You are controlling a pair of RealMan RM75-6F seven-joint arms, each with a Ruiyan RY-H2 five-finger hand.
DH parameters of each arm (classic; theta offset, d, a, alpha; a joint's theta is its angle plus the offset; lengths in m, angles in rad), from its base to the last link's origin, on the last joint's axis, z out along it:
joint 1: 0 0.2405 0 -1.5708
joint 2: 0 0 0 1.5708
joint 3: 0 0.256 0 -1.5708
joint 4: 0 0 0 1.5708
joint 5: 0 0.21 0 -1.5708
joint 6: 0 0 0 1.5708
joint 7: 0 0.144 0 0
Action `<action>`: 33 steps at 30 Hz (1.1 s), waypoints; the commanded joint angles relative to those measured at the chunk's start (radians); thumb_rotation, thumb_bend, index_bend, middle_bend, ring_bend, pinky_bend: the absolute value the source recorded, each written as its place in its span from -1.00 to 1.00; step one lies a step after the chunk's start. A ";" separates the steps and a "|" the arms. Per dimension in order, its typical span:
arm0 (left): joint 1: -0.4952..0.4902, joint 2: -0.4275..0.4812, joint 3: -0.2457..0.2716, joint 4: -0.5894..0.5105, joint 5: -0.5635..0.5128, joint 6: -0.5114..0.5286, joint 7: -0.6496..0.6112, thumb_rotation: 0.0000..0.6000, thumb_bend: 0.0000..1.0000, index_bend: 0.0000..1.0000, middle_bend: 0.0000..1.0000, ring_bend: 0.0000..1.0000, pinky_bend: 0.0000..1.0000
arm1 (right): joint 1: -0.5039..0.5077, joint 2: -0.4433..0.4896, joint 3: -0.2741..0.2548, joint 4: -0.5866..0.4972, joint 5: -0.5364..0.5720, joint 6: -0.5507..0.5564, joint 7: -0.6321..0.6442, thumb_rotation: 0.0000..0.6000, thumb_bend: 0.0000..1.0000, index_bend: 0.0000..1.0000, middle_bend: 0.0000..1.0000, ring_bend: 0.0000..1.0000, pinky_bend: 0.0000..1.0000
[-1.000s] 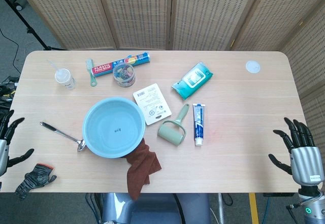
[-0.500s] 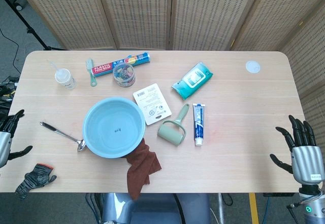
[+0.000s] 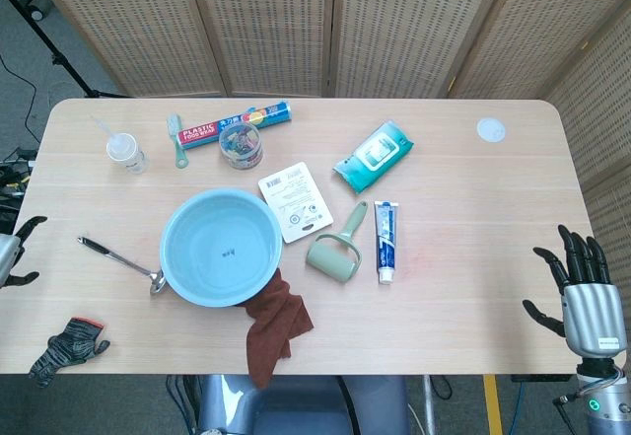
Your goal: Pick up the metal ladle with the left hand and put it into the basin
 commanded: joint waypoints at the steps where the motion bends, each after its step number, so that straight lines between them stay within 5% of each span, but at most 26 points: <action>1: -0.062 -0.110 0.038 0.153 0.023 -0.095 -0.085 1.00 -0.98 -0.35 1.00 0.86 0.84 | 0.000 -0.003 -0.001 0.002 0.005 -0.007 -0.004 1.00 -1.00 -0.56 -1.00 -1.00 -0.96; 16: -0.125 -0.285 0.074 0.385 0.044 -0.156 -0.125 1.00 -0.56 -0.18 1.00 0.86 0.84 | 0.007 -0.014 0.002 0.020 0.040 -0.044 -0.024 1.00 -1.00 -0.56 -1.00 -1.00 -0.96; 33: -0.154 -0.351 0.082 0.434 0.034 -0.205 -0.113 1.00 -0.51 -0.11 1.00 0.86 0.84 | 0.007 -0.009 0.005 0.018 0.049 -0.050 -0.024 1.00 -1.00 -0.56 -1.00 -1.00 -0.96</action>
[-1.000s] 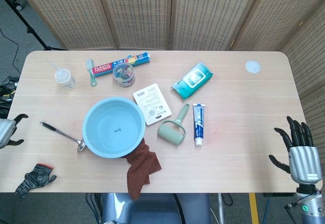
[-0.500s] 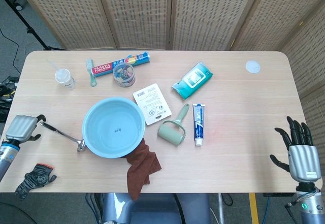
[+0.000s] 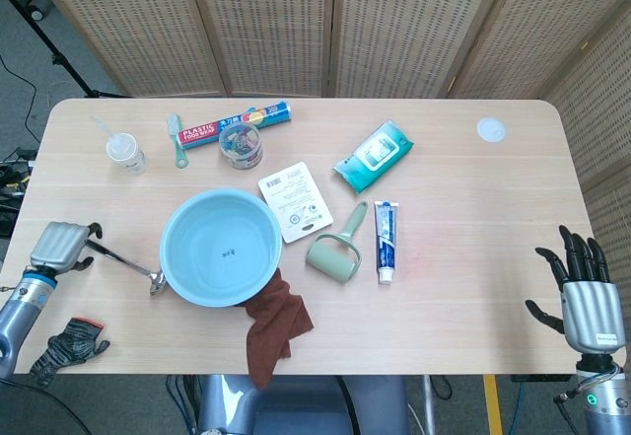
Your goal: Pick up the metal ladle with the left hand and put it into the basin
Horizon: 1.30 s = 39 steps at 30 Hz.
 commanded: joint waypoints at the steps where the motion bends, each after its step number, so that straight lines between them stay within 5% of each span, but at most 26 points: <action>1: -0.002 -0.005 0.000 0.004 -0.002 -0.004 0.002 1.00 -0.51 -0.11 1.00 0.86 0.84 | 0.000 0.000 -0.001 0.000 0.001 -0.003 -0.001 1.00 -1.00 -0.56 -1.00 -1.00 -0.96; 23: -0.024 -0.047 0.007 0.025 -0.010 -0.072 0.029 1.00 -0.48 0.04 1.00 0.86 0.84 | 0.002 0.002 0.002 0.000 0.016 -0.016 -0.001 1.00 -1.00 -0.56 -1.00 -1.00 -0.96; 29: -0.020 -0.044 0.003 0.025 -0.016 -0.059 0.021 1.00 -0.01 0.56 1.00 0.86 0.84 | 0.002 0.003 0.002 -0.002 0.015 -0.015 0.000 1.00 -1.00 -0.56 -1.00 -1.00 -0.96; 39: 0.009 0.022 0.011 0.000 -0.005 0.056 0.001 1.00 0.11 0.62 1.00 0.86 0.84 | 0.000 0.009 0.000 -0.014 0.012 -0.013 0.004 1.00 -1.00 -0.56 -1.00 -1.00 -0.96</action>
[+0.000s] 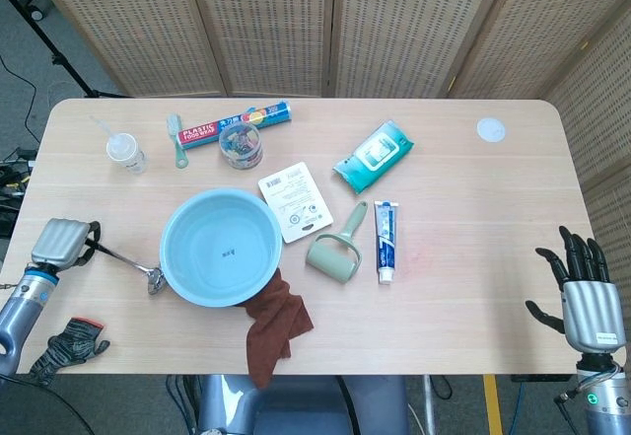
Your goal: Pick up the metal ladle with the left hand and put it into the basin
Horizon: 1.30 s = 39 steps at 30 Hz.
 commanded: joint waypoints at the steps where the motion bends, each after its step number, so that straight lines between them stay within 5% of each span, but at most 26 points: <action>1: 0.023 0.036 0.017 -0.017 0.019 0.069 0.001 1.00 0.11 0.62 1.00 0.86 0.84 | -0.001 0.003 0.000 -0.004 -0.001 0.001 0.002 1.00 -1.00 -0.56 -1.00 -1.00 -0.96; 11: 0.111 0.143 0.049 -0.073 0.060 0.315 0.033 1.00 0.11 0.63 1.00 0.86 0.84 | -0.004 0.012 -0.004 -0.026 -0.011 0.008 0.007 1.00 -1.00 -0.56 -1.00 -1.00 -0.96; 25: 0.158 0.250 0.031 -0.224 0.065 0.520 0.011 1.00 0.11 0.63 1.00 0.86 0.84 | -0.009 0.026 -0.005 -0.049 -0.015 0.014 0.012 1.00 -1.00 -0.56 -1.00 -1.00 -1.00; 33: 0.115 0.403 0.004 -0.491 0.094 0.640 -0.048 1.00 0.10 0.64 1.00 0.86 0.84 | -0.009 0.027 -0.007 -0.052 -0.010 0.006 0.010 1.00 -1.00 -0.56 -1.00 -1.00 -1.00; 39: 0.024 0.539 -0.050 -0.774 0.079 0.569 0.011 1.00 0.10 0.65 1.00 0.86 0.84 | -0.008 0.031 0.002 -0.053 0.003 0.003 0.017 1.00 -1.00 -0.56 -1.00 -1.00 -1.00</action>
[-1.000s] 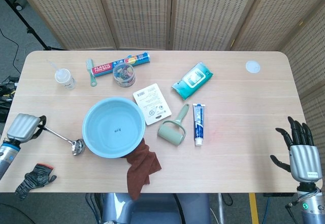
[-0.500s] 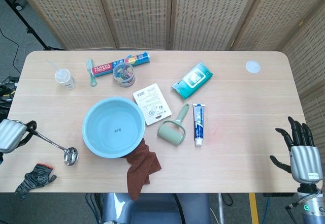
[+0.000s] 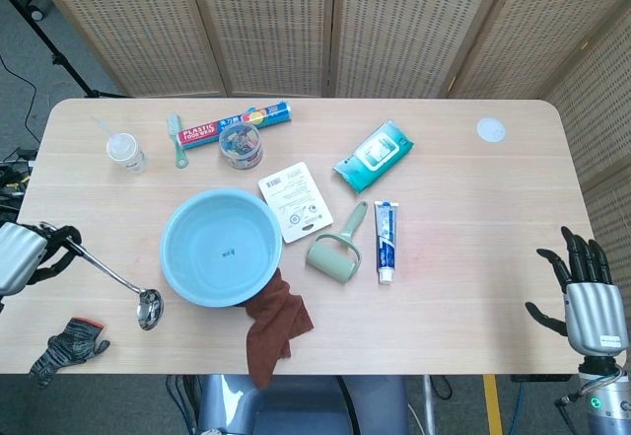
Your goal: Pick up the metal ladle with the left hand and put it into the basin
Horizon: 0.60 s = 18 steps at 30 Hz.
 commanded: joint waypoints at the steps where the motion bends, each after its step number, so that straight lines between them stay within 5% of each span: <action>1: -0.096 0.126 -0.052 -0.236 -0.013 -0.077 0.040 1.00 0.10 0.66 1.00 0.86 0.84 | 0.001 0.002 0.002 0.001 0.006 -0.005 0.003 1.00 -1.00 -0.56 -1.00 -1.00 -1.00; 9: -0.247 0.145 -0.110 -0.411 -0.103 -0.397 0.274 1.00 0.11 0.68 1.00 0.86 0.84 | 0.005 0.012 0.020 0.008 0.041 -0.021 0.026 1.00 -1.00 -0.56 -1.00 -1.00 -1.00; 18: -0.357 0.018 -0.160 -0.358 -0.194 -0.605 0.471 1.00 0.11 0.68 1.00 0.86 0.84 | 0.010 0.016 0.029 0.019 0.069 -0.044 0.034 1.00 -1.00 -0.56 -1.00 -1.00 -1.00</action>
